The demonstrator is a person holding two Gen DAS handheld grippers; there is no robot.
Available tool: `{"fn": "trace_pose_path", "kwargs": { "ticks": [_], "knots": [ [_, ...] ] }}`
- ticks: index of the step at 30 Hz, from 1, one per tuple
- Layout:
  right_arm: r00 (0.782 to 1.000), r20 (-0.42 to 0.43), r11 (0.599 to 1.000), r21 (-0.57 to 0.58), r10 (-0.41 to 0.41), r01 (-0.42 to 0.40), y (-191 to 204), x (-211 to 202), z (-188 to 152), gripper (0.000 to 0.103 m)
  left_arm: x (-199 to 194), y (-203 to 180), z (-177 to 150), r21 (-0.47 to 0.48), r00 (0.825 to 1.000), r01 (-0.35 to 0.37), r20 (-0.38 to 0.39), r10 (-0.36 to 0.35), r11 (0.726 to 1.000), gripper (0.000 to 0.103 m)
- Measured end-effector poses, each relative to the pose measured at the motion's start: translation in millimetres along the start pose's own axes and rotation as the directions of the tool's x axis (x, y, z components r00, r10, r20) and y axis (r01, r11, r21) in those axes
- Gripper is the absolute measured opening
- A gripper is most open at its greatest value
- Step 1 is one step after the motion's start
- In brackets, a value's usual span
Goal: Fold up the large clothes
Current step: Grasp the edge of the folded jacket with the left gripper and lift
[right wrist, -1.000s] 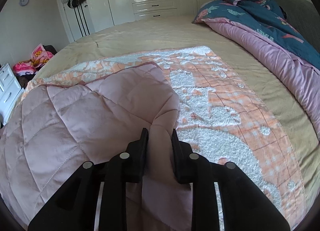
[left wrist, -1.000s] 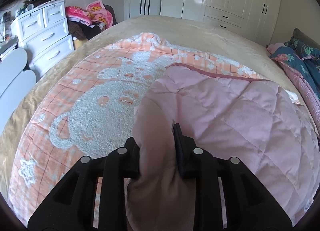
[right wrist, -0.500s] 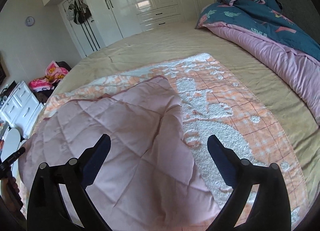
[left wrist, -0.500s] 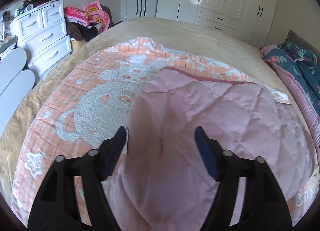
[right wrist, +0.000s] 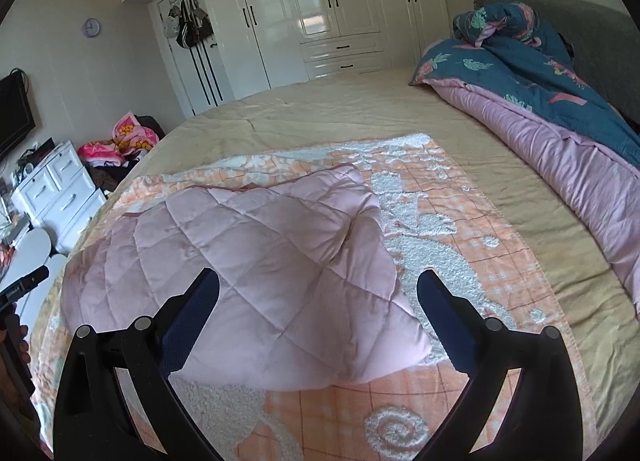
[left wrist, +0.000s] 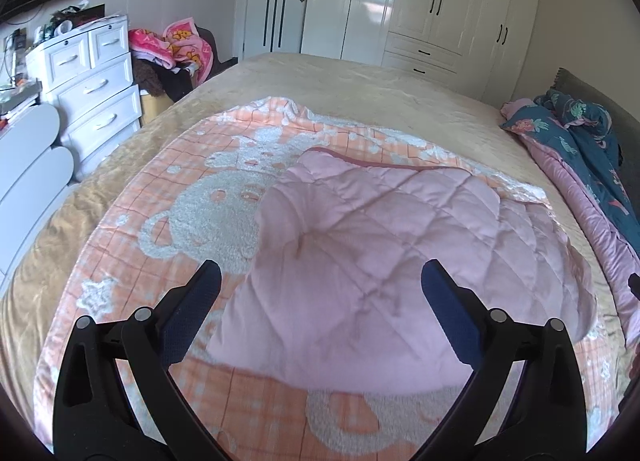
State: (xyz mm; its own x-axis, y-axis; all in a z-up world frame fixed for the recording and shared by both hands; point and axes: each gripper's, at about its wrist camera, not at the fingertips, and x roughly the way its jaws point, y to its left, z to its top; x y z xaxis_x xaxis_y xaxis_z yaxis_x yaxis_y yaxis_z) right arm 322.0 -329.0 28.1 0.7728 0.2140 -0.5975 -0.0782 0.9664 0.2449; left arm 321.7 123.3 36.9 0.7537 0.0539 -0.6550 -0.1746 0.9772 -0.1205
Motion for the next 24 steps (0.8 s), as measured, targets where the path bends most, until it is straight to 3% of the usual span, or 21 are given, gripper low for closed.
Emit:
{"fn": "trace_pose_path", "kwargs": {
  "ticks": [15,24],
  "knots": [
    [1.0,-0.02,0.998,0.054,0.01,-0.008,2,-28,-26,0.099,-25,1,-38,0.017,0.999,-0.005,-0.038,0.005,1.0,0.094],
    [0.996,-0.089,0.982,0.189,0.014,0.003,-15,-6,-56,0.099,-7,17,-71,-0.072,0.993,0.01,-0.12,-0.019,0.997,0.094]
  ]
}}
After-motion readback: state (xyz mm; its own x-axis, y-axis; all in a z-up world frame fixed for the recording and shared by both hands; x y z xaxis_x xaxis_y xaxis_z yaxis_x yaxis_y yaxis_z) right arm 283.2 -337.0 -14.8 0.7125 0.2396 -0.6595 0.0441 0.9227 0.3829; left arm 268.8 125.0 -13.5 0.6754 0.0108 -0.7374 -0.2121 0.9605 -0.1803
